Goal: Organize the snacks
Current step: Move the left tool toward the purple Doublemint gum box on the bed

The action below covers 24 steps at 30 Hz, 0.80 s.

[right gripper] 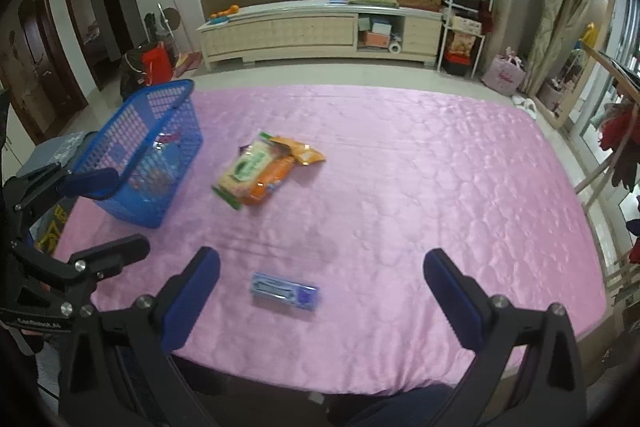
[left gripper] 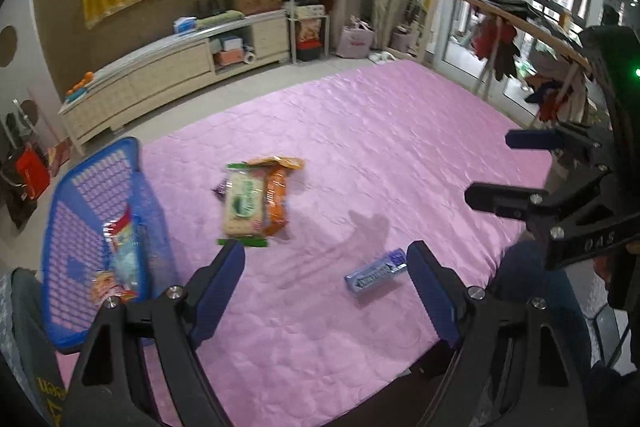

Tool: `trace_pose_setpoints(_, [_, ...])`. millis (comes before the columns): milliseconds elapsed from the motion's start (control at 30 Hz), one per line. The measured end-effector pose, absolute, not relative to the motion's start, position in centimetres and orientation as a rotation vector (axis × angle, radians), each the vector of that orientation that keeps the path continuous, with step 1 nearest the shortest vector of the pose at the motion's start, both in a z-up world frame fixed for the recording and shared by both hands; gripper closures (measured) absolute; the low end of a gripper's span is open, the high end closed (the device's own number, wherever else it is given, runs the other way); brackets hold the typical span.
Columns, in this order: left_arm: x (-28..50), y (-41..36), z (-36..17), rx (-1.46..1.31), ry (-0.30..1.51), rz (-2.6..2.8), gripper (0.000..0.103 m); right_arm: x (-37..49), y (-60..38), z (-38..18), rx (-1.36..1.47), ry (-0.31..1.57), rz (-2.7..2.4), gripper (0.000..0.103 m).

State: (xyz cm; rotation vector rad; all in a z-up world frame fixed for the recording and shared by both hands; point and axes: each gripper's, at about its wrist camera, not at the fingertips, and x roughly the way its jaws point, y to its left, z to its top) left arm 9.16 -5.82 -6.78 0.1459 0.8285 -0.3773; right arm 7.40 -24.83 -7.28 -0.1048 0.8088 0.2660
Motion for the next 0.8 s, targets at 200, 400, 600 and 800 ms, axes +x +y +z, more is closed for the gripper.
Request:
trace_pose_setpoints(200, [9.7, -7.8, -10.0, 0.192, 0.860, -0.423, 0.021, 7.4, -26.7, -10.6, -0.094, 0.786, 0.226, 0.000])
trace_pose_setpoints(400, [10.5, -9.0, -13.2, 0.248, 0.890, -0.482, 0.021, 7.5, -27.0, -13.7, -0.146, 0.798, 0.206, 0.000])
trace_pose_setpoints(600, [12.1, -10.1, -16.1, 0.284, 0.952, -0.536, 0.021, 8.3, -27.8, -16.3, -0.154, 0.824, 0.205, 0.000])
trace_pose_setpoints(800, [13.4, -11.7, -18.6, 0.365, 0.990, -0.638, 0.021, 9.5, -29.0, -18.3, -0.125, 0.867, 0.165, 0.000])
